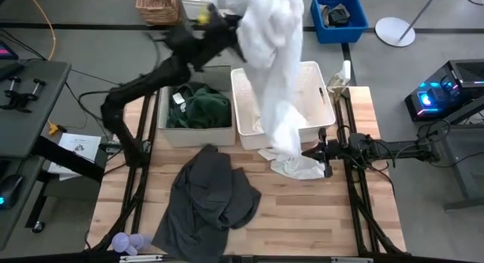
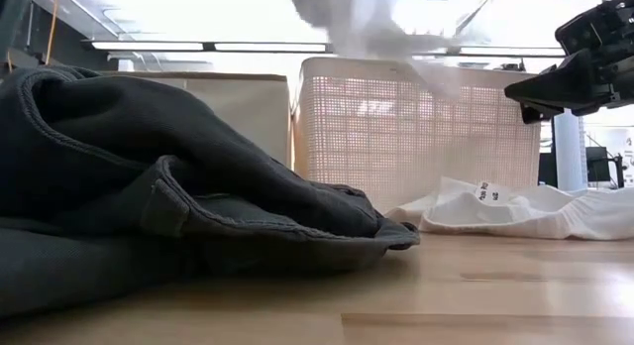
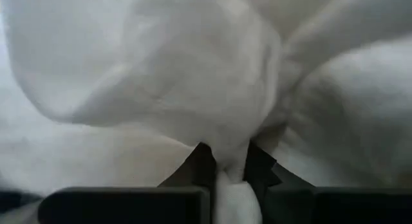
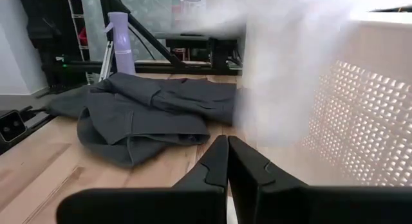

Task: Sort clothes
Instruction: Put the white cloth into the white bin

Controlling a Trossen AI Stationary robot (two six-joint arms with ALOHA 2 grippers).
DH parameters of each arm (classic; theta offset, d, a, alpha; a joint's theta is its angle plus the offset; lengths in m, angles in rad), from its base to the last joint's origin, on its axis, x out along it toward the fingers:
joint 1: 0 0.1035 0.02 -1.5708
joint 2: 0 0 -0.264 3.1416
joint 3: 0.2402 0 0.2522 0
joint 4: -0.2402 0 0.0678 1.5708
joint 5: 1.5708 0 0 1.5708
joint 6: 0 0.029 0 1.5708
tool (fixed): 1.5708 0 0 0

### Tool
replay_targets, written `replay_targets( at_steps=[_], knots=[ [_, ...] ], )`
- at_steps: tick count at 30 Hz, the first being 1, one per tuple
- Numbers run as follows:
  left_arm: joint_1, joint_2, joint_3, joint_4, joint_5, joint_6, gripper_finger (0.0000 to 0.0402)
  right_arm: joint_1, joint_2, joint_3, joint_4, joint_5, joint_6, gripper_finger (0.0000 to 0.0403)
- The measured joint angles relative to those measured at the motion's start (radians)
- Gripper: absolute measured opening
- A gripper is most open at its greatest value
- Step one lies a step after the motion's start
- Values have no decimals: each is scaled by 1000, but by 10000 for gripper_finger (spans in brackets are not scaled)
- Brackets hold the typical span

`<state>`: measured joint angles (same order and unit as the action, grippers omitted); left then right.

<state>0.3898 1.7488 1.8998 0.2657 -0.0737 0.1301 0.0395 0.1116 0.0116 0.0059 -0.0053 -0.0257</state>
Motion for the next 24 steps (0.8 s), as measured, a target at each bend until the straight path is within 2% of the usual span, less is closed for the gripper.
replay_targets(
  at_steps=[4, 6, 10, 14, 21, 24],
  knots=[
    [56, 126, -9, -185, -92, -145, 22, 0, 0, 0, 0, 0, 0, 0],
    [63, 182, -15, -330, -92, -245, 22, 0, 0, 0, 0, 0, 0, 0],
    [44, 245, -1, -510, -20, -366, 22, 0, 0, 0, 0, 0, 0, 0],
    [-13, 332, -9, -677, 125, -444, 33, 0, 0, 0, 0, 1, 0, 0],
    [-70, 311, -1, -669, 182, -495, 180, 0, 0, 0, 0, 1, 0, 0],
    [-70, 298, -7, -659, 260, -496, 241, 0, 0, 0, 0, 1, 0, 0]
  ],
)
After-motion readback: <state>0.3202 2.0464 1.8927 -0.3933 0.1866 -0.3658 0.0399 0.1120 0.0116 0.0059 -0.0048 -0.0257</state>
